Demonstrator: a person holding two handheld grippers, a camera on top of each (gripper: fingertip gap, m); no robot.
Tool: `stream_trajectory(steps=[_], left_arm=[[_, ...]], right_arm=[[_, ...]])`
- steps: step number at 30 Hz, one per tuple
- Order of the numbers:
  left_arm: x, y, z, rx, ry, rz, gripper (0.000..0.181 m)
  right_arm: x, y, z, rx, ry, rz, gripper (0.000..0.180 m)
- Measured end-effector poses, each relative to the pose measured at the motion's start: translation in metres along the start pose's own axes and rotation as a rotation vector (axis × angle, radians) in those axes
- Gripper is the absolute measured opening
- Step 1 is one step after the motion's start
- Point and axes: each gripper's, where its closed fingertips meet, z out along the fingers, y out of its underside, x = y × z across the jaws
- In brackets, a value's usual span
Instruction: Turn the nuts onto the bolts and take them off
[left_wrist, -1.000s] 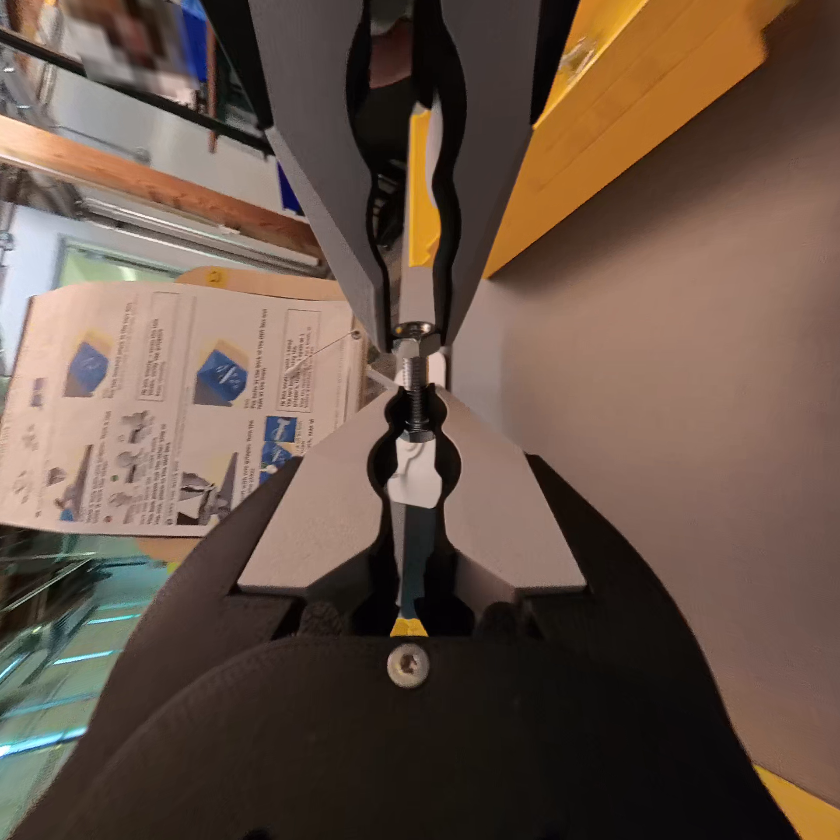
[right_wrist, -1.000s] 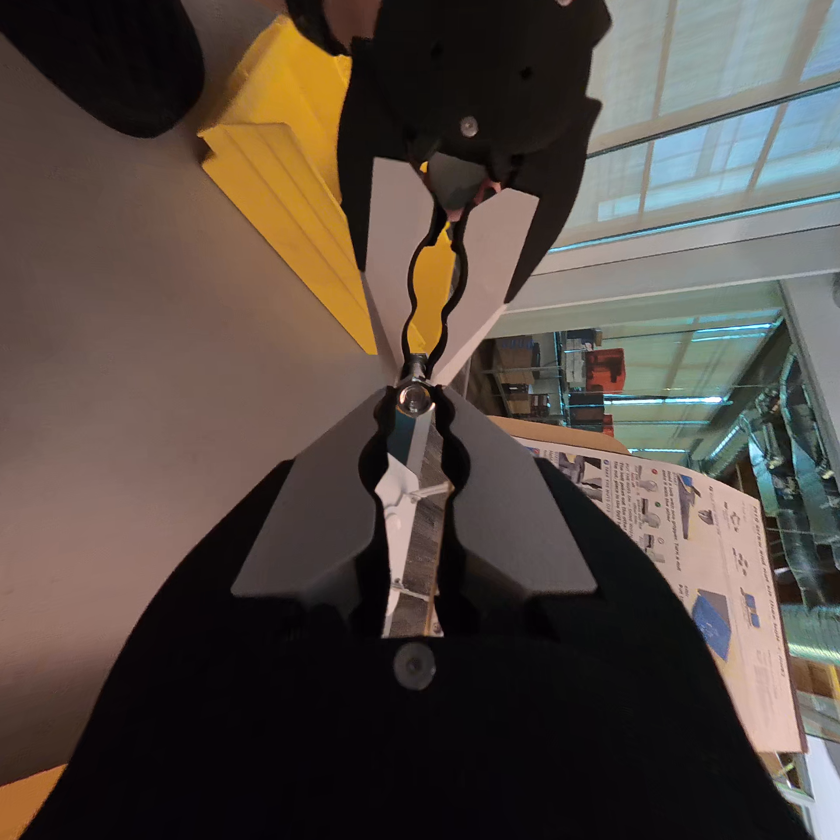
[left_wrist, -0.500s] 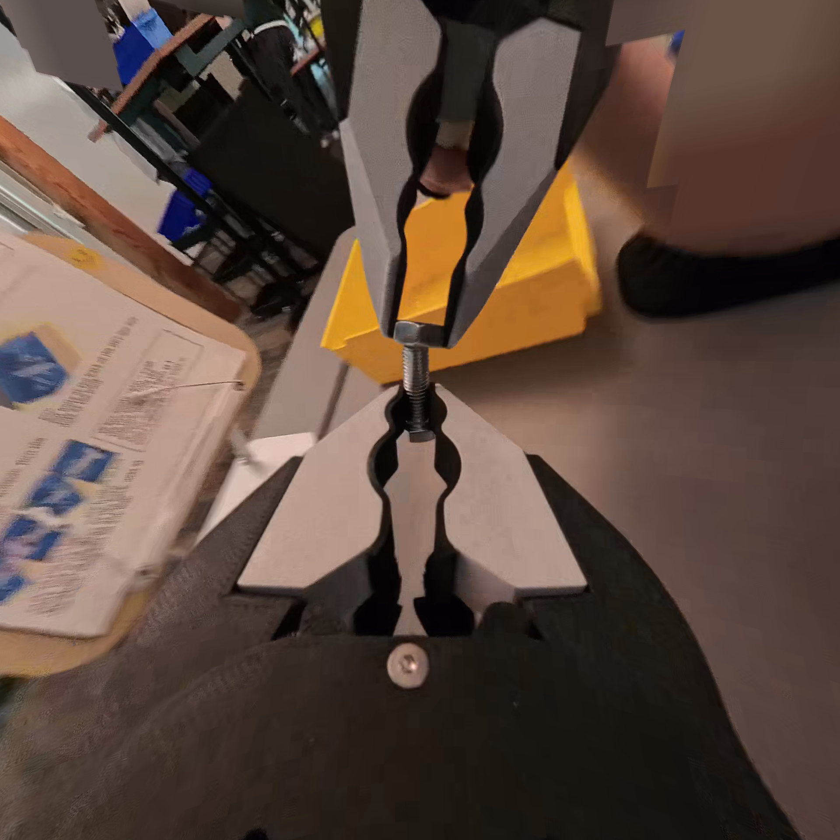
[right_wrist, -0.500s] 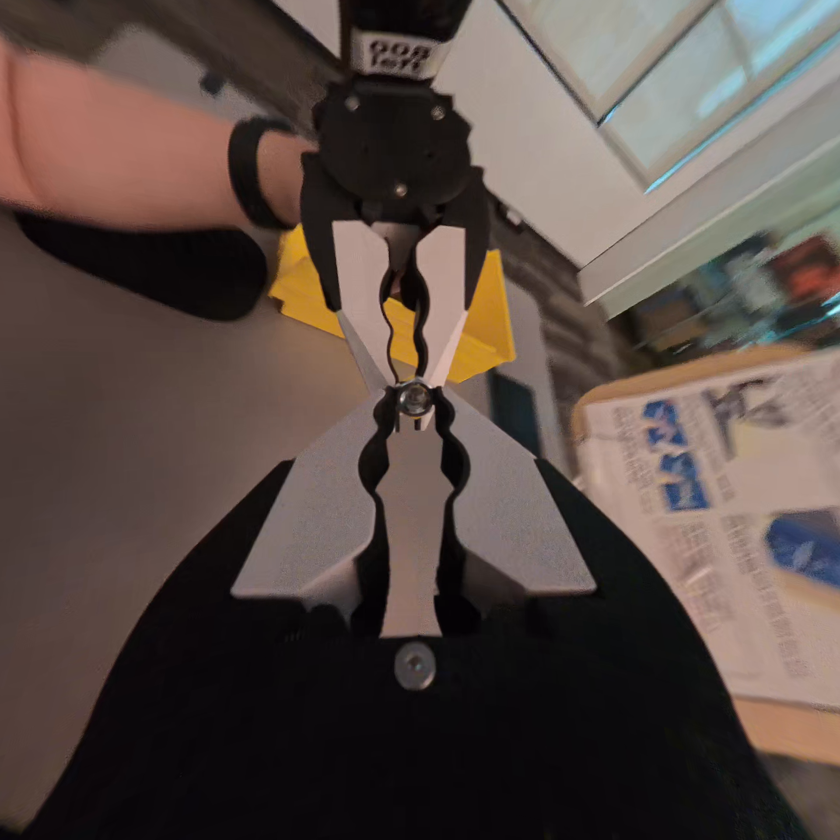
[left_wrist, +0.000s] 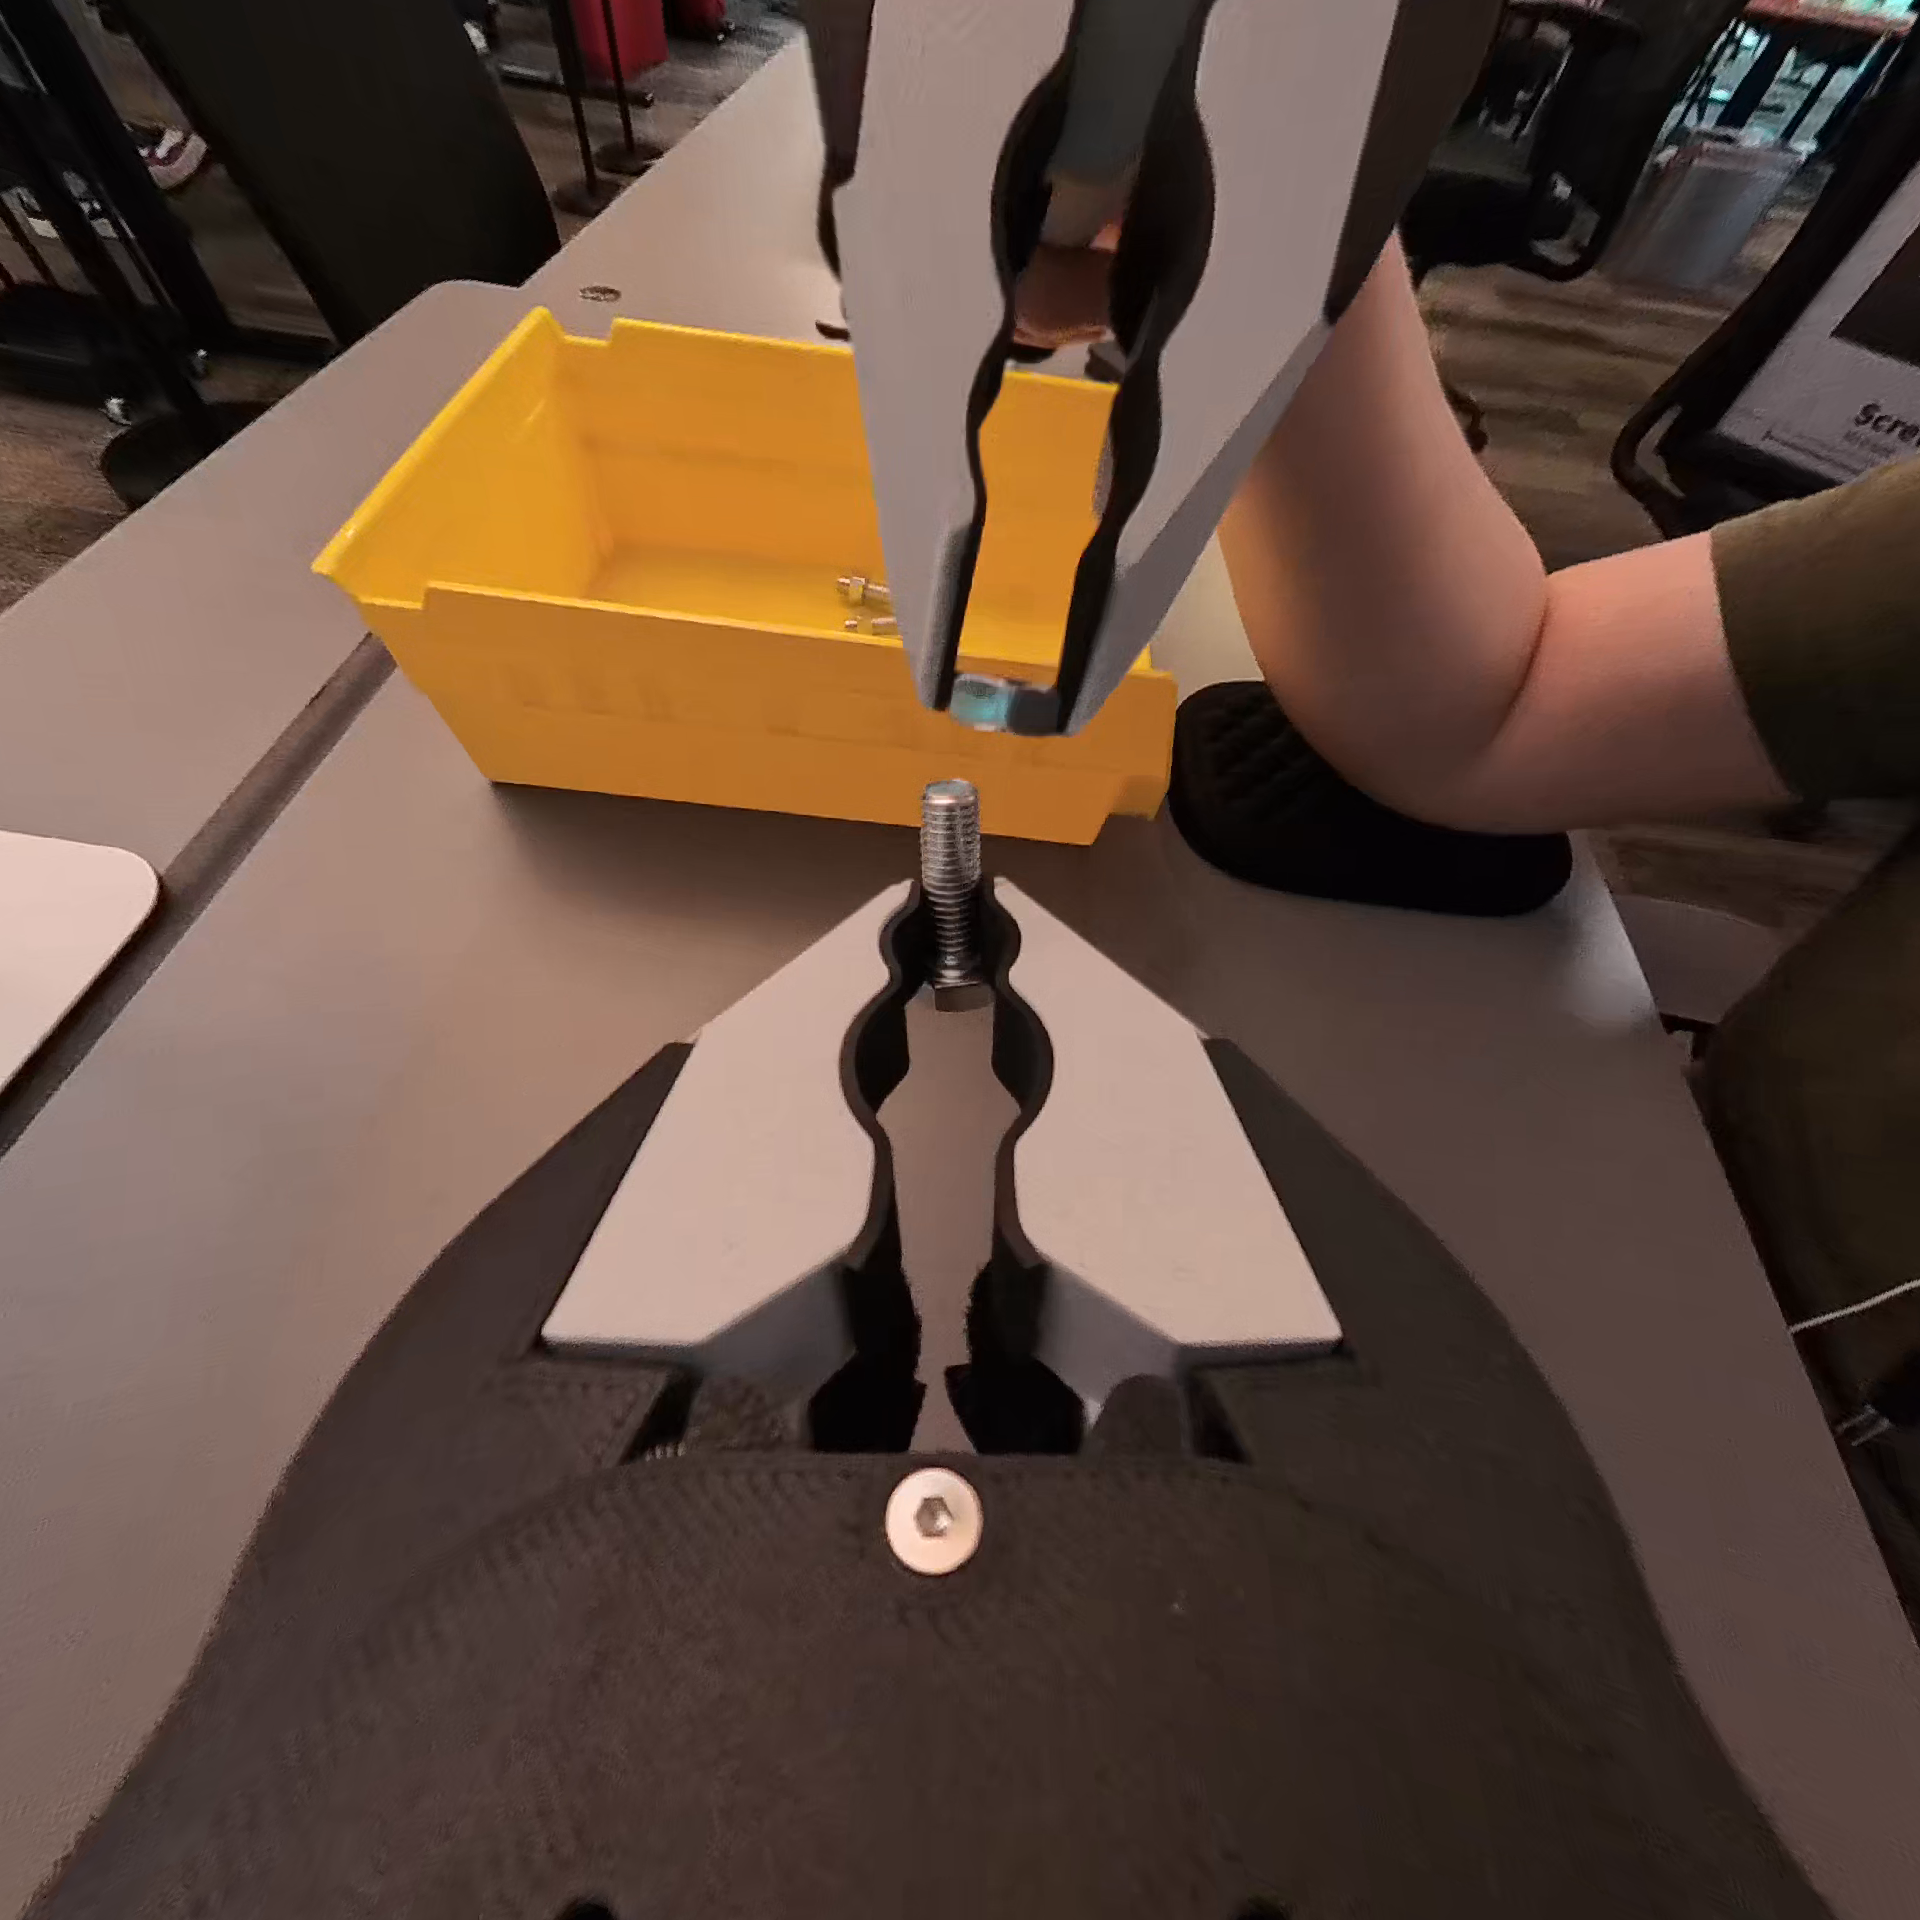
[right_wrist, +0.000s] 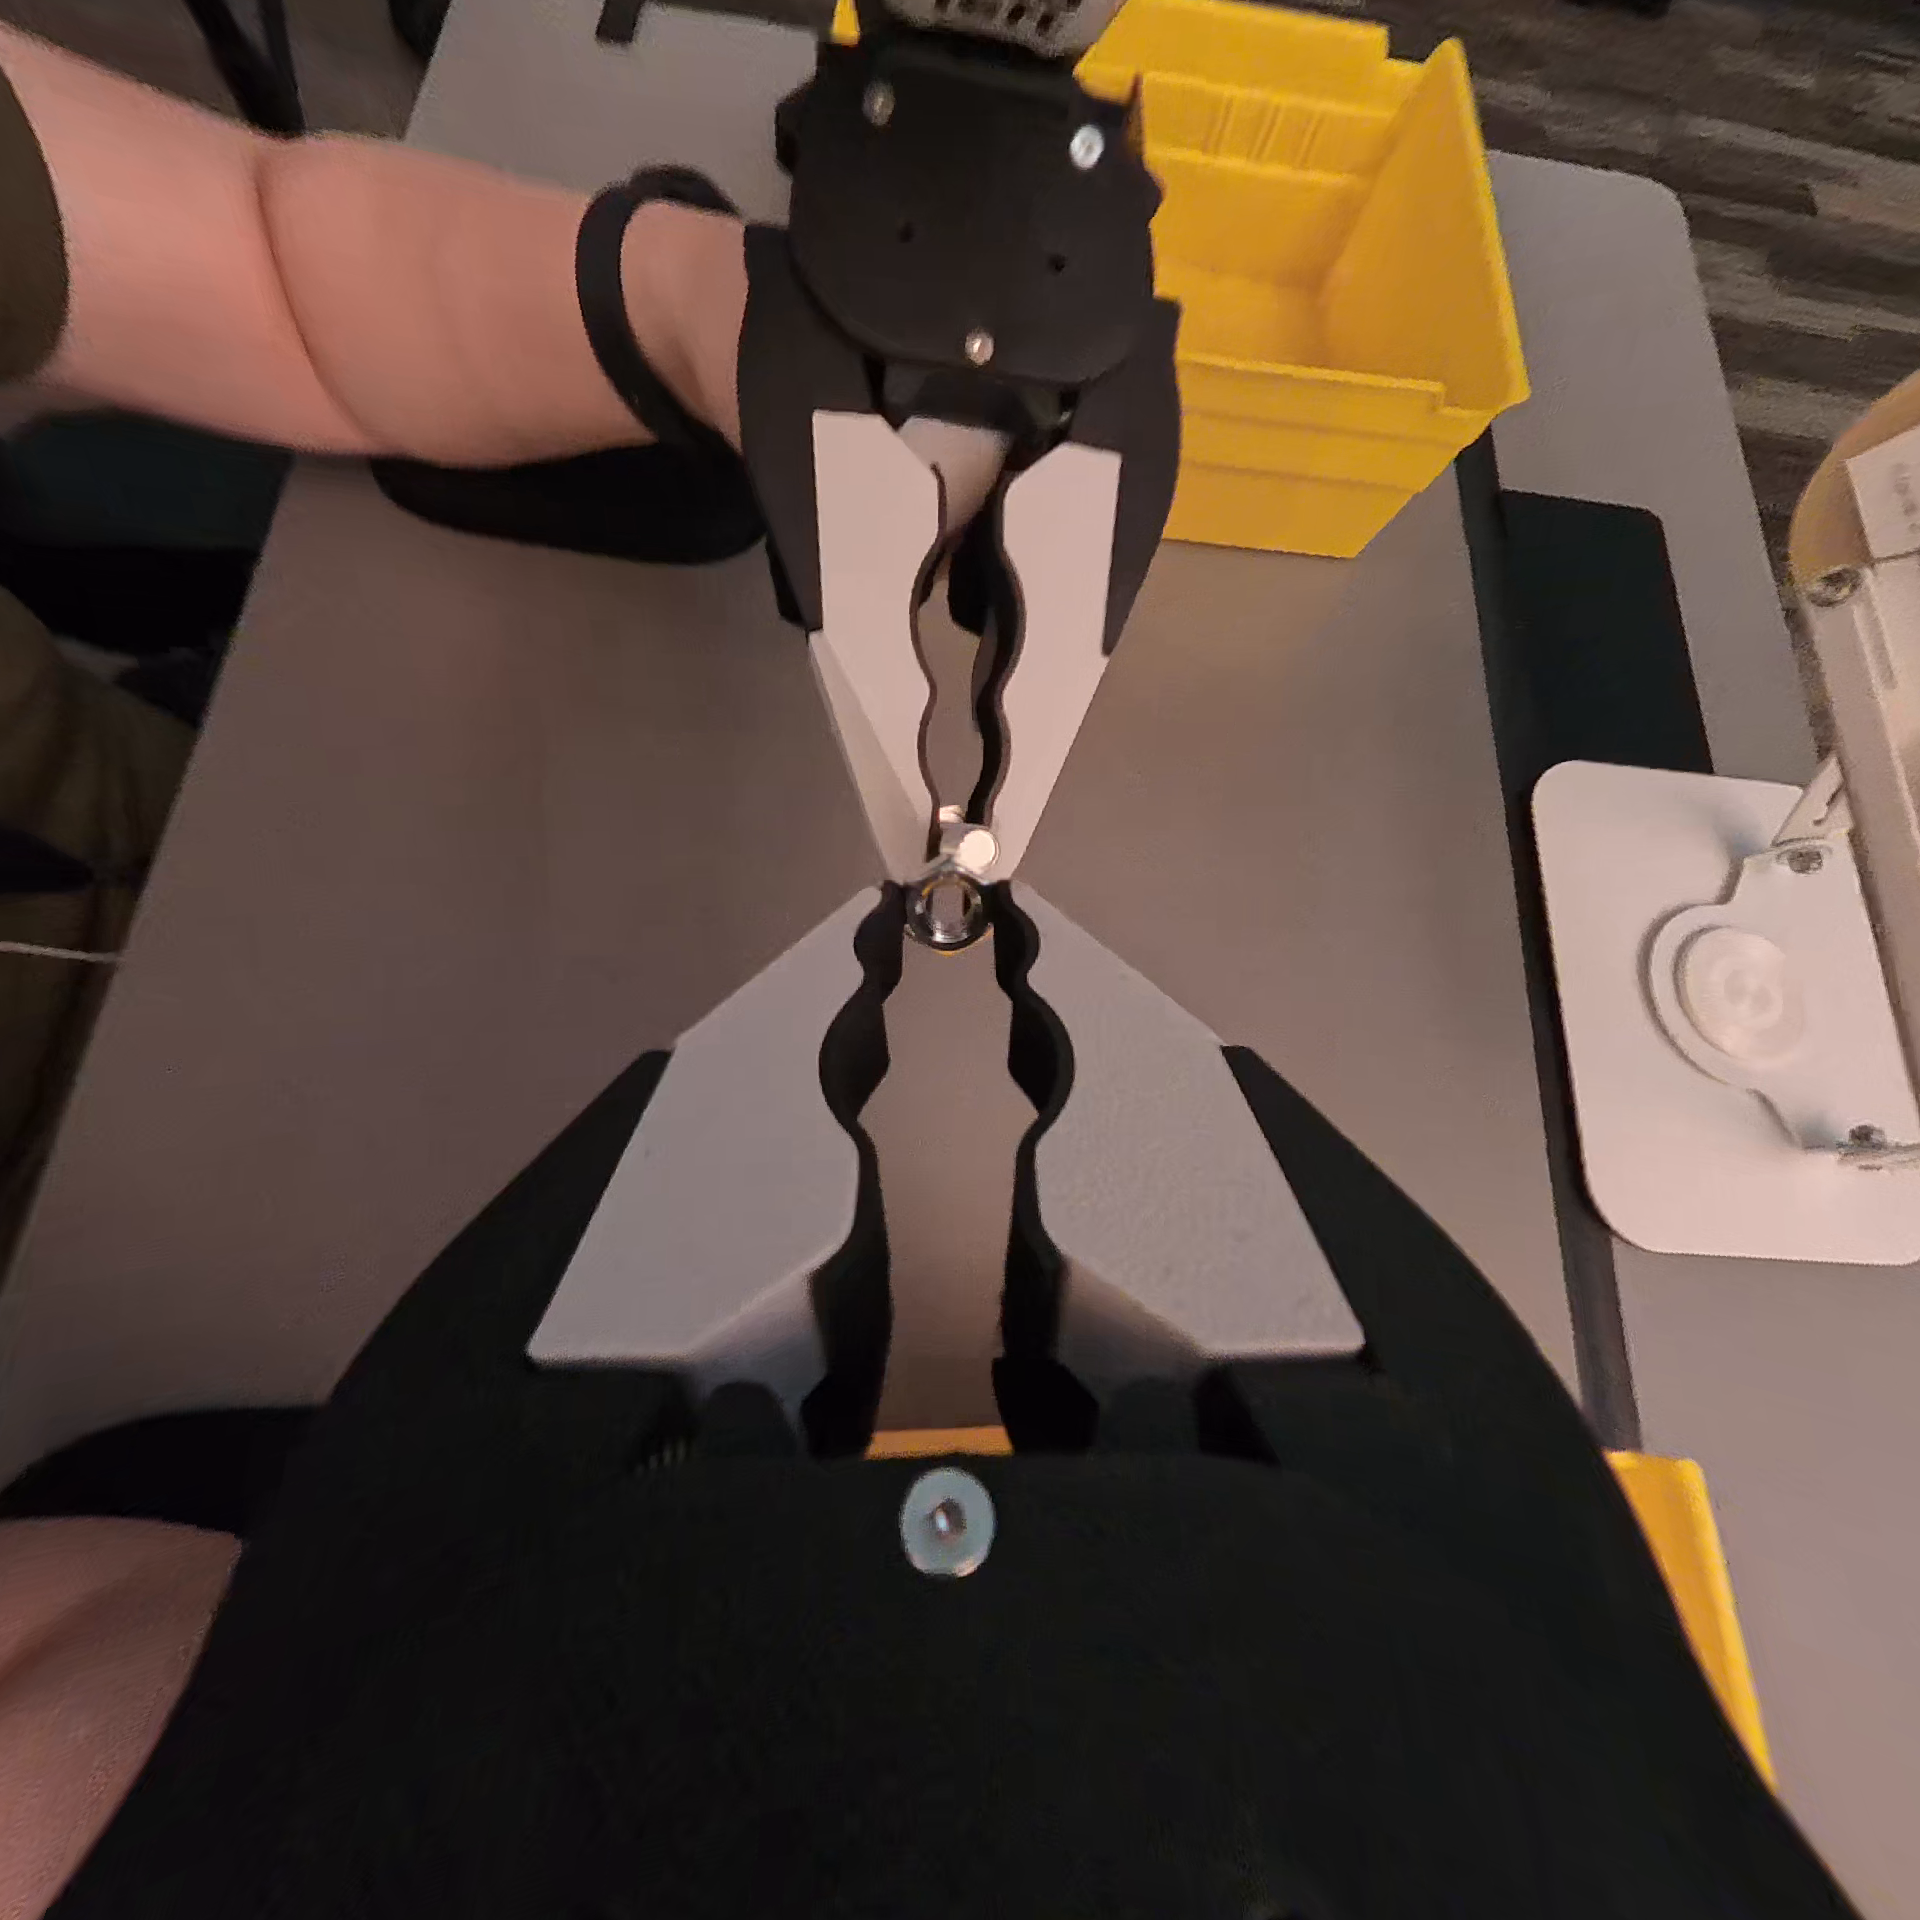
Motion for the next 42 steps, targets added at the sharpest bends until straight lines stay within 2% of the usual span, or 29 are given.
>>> stream_trajectory(steps=[11,17,26,31,35,42], left_arm=[[0.015,0.008,0.0,-0.103,0.022,0.114,0.007],[0.038,0.018,-0.001,-0.177,0.124,0.202,0.007],[0.061,0.023,-0.005,-0.192,0.269,0.225,0.007],[0.052,0.023,-0.007,-0.213,0.194,0.256,0.007],[0.031,0.014,-0.013,-0.193,0.068,0.236,0.007],[-0.007,-0.007,-0.035,-0.156,-0.218,0.203,0.007]], right_arm=[[-0.015,-0.002,0.013,0.006,-0.006,-0.271,0.016],[-0.041,0.002,0.016,0.01,-0.065,-0.478,0.016],[-0.061,-0.005,0.018,-0.003,-0.086,-0.575,0.016],[-0.052,-0.006,0.02,-0.029,-0.06,-0.474,0.016],[-0.029,-0.017,0.019,-0.011,0.003,-0.253,0.016],[0.01,-0.041,0.018,0.135,0.04,0.184,0.016]])
